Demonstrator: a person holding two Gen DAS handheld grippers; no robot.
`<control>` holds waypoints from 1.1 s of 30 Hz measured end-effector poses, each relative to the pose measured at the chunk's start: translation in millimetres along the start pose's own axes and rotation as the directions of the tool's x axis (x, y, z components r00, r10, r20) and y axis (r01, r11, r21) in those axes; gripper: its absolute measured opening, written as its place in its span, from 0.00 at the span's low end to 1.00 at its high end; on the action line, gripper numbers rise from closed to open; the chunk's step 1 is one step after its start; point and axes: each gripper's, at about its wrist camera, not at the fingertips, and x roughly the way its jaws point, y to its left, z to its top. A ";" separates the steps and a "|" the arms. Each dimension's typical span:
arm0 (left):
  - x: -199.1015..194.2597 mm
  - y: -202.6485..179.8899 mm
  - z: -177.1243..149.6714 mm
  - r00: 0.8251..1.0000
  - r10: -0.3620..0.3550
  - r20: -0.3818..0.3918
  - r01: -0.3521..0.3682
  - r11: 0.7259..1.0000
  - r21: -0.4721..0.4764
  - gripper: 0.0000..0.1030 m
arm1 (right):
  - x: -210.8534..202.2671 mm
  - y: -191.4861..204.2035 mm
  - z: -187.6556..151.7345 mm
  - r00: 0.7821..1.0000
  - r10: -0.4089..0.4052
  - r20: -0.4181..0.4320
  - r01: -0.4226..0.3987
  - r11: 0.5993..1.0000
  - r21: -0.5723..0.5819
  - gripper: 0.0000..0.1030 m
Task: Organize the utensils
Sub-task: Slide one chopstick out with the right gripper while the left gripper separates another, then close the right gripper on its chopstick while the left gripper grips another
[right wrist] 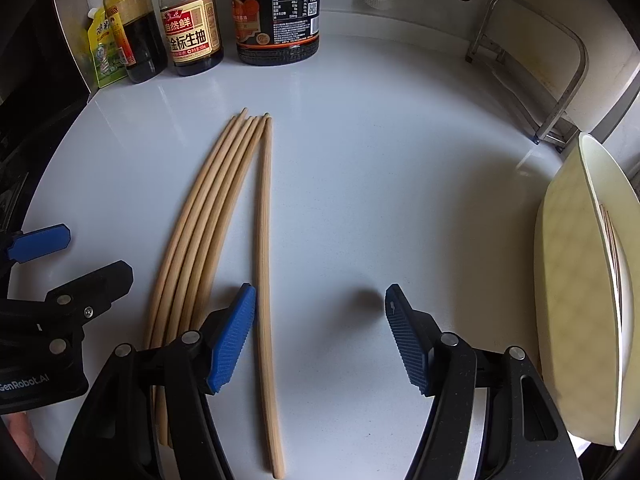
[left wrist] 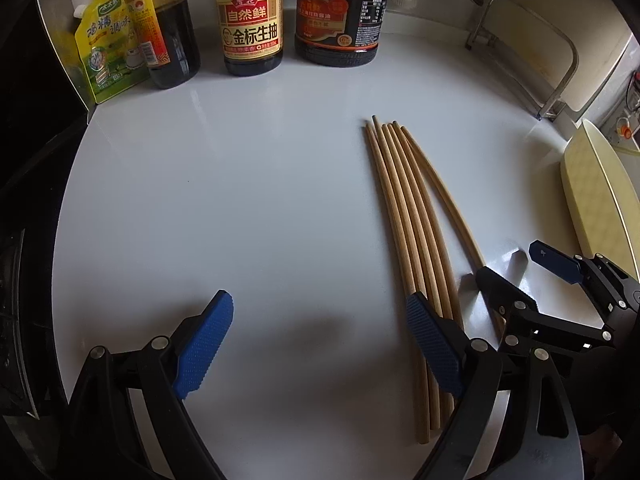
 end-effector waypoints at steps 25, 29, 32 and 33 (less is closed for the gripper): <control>21.0 -12.1 3.4 0.999 0.047 -0.026 -0.046 0.998 0.037 0.90 | -2.5 -16.9 -4.3 1.000 0.001 0.010 -0.001 1.000 0.001 0.62; 22.9 -9.8 6.9 0.998 0.060 -0.024 -0.059 0.998 0.017 0.90 | -1.4 -18.2 -2.8 1.000 0.000 0.014 0.000 1.000 0.003 0.62; 24.9 -7.5 11.4 0.997 0.069 -0.021 -0.070 0.998 -0.002 0.90 | -0.8 -17.1 -1.7 1.000 -0.003 0.025 0.003 1.000 -0.005 0.62; 25.7 -7.0 13.0 0.997 0.071 -0.019 -0.071 0.997 -0.005 0.90 | -0.8 -16.2 -1.2 1.000 -0.004 0.029 0.005 1.000 -0.011 0.61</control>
